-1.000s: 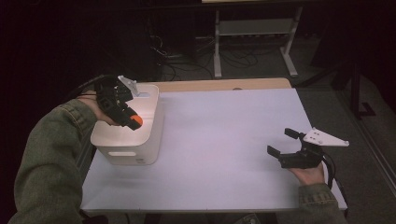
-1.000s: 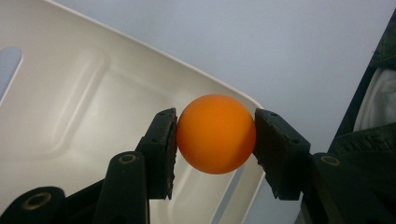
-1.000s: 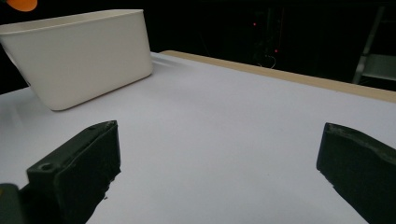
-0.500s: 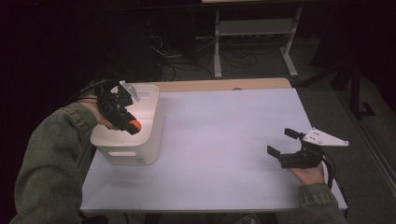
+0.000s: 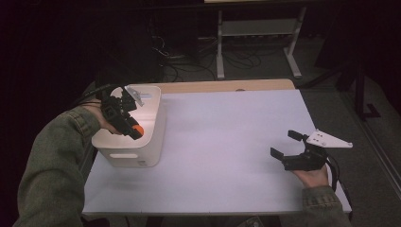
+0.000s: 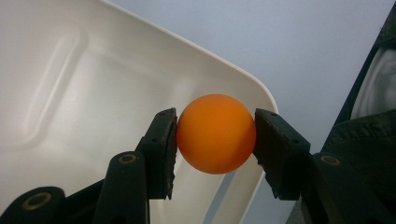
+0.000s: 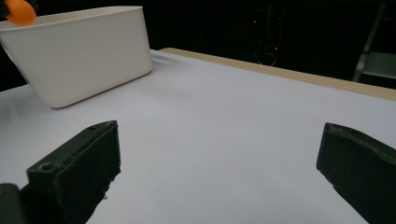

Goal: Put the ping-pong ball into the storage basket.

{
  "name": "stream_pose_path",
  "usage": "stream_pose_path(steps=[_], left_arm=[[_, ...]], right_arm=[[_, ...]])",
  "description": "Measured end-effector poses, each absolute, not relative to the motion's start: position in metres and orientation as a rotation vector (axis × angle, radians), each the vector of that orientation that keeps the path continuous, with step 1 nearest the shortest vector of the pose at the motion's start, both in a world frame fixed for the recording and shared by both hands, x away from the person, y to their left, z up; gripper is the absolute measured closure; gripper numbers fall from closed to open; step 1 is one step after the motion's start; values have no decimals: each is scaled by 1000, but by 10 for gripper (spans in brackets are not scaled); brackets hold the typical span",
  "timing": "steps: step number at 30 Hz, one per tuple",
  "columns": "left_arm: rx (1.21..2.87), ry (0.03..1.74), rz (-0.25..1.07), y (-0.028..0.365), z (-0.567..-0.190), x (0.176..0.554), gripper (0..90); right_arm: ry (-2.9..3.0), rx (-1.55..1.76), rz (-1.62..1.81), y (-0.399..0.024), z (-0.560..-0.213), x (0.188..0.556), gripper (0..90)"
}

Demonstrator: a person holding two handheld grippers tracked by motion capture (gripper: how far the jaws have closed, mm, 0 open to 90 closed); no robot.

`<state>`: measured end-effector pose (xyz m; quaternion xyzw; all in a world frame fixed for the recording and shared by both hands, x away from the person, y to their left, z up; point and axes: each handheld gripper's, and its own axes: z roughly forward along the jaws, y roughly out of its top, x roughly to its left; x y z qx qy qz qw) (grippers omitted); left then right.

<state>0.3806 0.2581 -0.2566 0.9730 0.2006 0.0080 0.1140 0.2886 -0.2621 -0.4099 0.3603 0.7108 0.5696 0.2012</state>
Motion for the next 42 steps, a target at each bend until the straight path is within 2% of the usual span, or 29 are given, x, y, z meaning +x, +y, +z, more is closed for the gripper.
stream_pose_path(steps=[42], left_arm=[[2853, 648, -62, 263, -309, 395, 506]], right_arm=[[1997, 1008, 1577, -262, -411, 289, 0]])
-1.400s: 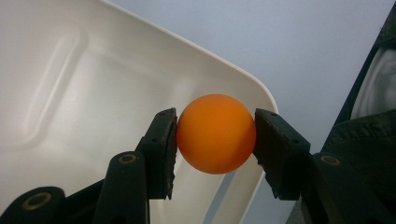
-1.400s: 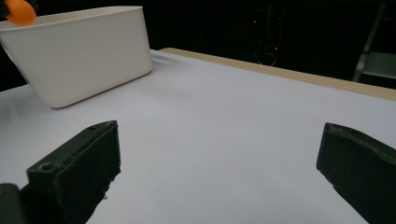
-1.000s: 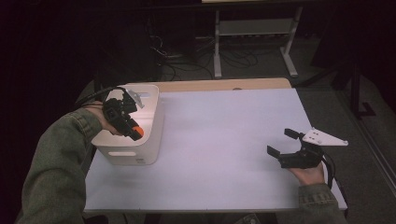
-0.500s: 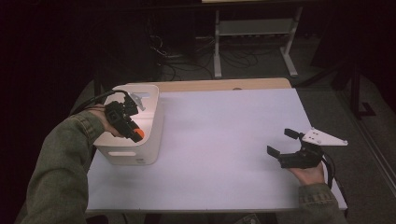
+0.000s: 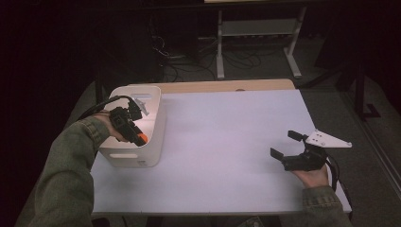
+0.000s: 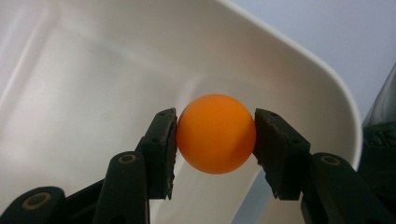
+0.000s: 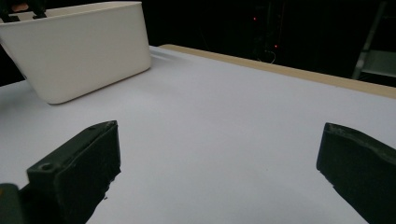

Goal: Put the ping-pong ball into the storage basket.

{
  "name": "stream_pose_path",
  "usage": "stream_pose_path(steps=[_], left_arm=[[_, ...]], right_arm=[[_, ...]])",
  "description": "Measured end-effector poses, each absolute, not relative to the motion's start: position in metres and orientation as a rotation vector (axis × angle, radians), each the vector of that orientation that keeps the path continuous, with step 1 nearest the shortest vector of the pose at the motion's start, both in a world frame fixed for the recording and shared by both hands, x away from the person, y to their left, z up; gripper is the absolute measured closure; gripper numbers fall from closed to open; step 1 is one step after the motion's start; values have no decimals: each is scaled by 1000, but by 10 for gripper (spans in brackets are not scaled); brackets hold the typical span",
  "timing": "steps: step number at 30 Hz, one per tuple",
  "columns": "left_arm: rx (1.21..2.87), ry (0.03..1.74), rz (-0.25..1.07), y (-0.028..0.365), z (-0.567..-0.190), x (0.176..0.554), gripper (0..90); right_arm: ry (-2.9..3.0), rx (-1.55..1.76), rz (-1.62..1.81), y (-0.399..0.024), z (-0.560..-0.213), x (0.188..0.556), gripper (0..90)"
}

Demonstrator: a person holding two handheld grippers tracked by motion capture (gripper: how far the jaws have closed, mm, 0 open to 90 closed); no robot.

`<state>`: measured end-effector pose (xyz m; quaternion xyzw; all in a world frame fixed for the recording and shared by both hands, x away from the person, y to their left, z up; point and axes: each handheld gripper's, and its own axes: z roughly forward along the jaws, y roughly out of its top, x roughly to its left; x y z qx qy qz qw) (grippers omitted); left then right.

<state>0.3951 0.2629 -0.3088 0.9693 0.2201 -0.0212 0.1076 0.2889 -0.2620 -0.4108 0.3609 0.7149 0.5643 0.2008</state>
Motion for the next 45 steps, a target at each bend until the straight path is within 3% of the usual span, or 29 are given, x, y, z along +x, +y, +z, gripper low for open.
stream_pose_path(steps=[24, 33, 37, 45], left_arm=[[2855, 672, -62, 262, -318, 400, 500], [2845, 662, 4, 266, -309, 393, 356], [2817, 685, 36, 271, -303, 391, 234], [2753, 693, 41, 281, -291, 387, 140]], right_arm=[[1998, 1008, 1573, -263, -410, 288, 0], [1999, 1008, 1573, -262, -410, 288, 0], [1998, 1006, 1574, -262, -410, 287, 0], [1999, 1008, 1574, -262, -410, 287, 0]])
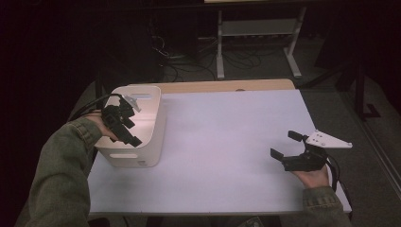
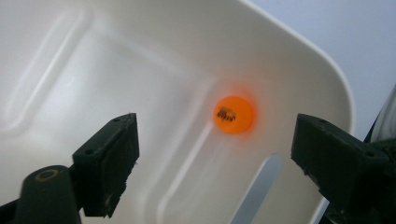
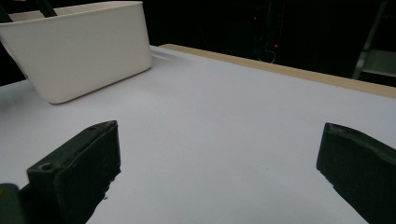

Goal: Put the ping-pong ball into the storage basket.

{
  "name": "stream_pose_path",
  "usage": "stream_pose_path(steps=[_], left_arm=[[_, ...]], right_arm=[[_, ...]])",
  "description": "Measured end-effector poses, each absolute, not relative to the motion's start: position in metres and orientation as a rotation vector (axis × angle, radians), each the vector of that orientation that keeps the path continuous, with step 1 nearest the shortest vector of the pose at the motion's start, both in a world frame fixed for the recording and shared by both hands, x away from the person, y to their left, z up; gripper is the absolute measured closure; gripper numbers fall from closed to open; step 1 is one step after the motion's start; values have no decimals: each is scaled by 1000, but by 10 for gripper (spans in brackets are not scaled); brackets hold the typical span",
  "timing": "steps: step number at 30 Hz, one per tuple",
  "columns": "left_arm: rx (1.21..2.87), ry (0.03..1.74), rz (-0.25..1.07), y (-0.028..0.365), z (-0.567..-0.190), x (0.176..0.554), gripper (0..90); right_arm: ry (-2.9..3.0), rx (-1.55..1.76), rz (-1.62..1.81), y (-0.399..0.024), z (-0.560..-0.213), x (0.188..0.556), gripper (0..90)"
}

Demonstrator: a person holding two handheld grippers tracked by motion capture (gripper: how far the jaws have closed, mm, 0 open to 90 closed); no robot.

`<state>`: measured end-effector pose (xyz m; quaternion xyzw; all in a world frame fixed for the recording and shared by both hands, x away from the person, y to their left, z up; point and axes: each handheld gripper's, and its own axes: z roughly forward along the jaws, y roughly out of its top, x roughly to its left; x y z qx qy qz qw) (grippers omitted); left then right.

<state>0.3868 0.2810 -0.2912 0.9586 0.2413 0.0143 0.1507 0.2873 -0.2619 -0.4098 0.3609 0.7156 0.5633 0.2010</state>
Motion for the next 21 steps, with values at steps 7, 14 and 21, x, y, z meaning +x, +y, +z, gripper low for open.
stream_pose_path(steps=[7, 14, 21], left_arm=[[2708, 716, 44, 286, -284, 383, 72], [2678, 714, 61, 289, -278, 380, 12], [2642, 726, 87, 294, -272, 375, 0]], right_arm=[[2001, 1008, 1574, -261, -410, 287, 0], [2001, 1005, 1576, -261, -409, 287, 0], [2001, 1004, 1576, -261, -409, 287, 0]])
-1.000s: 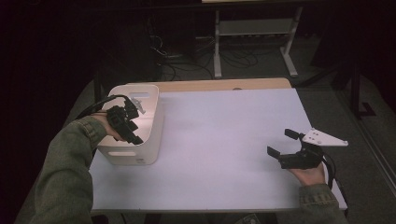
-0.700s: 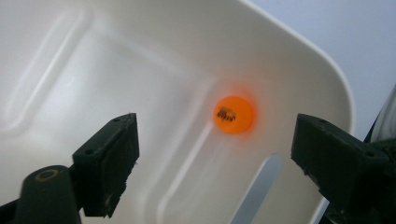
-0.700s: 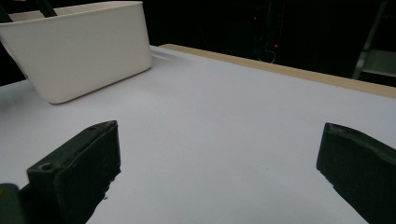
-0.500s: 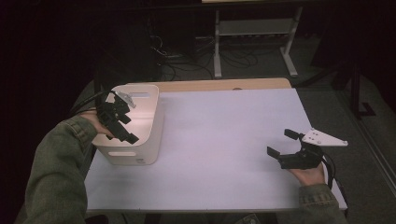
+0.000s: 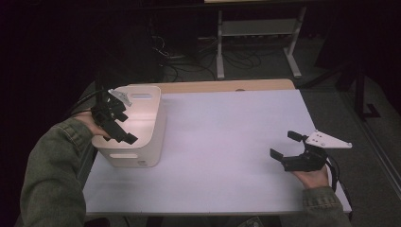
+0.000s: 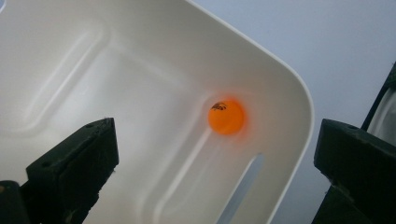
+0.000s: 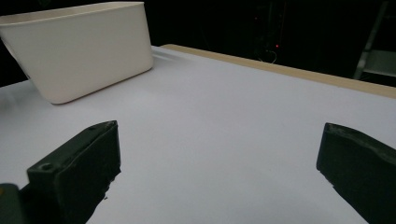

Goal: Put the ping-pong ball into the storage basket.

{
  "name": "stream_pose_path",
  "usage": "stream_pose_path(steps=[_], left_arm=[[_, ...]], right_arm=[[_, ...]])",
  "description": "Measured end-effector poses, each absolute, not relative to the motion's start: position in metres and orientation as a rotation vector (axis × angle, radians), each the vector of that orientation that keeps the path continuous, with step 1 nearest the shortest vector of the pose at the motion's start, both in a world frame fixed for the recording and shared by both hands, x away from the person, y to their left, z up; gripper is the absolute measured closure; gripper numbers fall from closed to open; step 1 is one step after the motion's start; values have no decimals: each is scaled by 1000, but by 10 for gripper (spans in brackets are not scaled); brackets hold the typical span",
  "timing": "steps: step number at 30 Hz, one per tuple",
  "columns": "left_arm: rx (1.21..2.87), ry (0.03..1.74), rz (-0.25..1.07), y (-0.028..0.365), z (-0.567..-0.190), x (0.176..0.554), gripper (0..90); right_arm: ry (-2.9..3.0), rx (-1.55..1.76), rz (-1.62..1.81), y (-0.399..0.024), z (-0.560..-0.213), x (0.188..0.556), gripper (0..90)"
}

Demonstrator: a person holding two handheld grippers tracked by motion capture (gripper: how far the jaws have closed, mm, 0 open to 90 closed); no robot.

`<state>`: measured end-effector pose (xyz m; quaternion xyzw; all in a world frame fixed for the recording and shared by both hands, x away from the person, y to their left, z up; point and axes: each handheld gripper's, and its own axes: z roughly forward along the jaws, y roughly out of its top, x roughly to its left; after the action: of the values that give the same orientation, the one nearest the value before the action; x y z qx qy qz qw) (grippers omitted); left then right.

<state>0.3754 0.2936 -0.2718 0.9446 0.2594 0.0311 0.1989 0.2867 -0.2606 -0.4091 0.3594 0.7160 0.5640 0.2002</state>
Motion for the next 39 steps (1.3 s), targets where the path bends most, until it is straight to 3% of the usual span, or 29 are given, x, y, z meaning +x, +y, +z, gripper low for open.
stream_pose_path(steps=[13, 39], left_arm=[[2528, 692, 174, 300, -258, 362, 0], [2243, 730, 240, 328, -276, 343, 0]], right_arm=[[1996, 1004, 1579, -261, -409, 286, 0], [1996, 1006, 1579, -260, -409, 286, 0]])
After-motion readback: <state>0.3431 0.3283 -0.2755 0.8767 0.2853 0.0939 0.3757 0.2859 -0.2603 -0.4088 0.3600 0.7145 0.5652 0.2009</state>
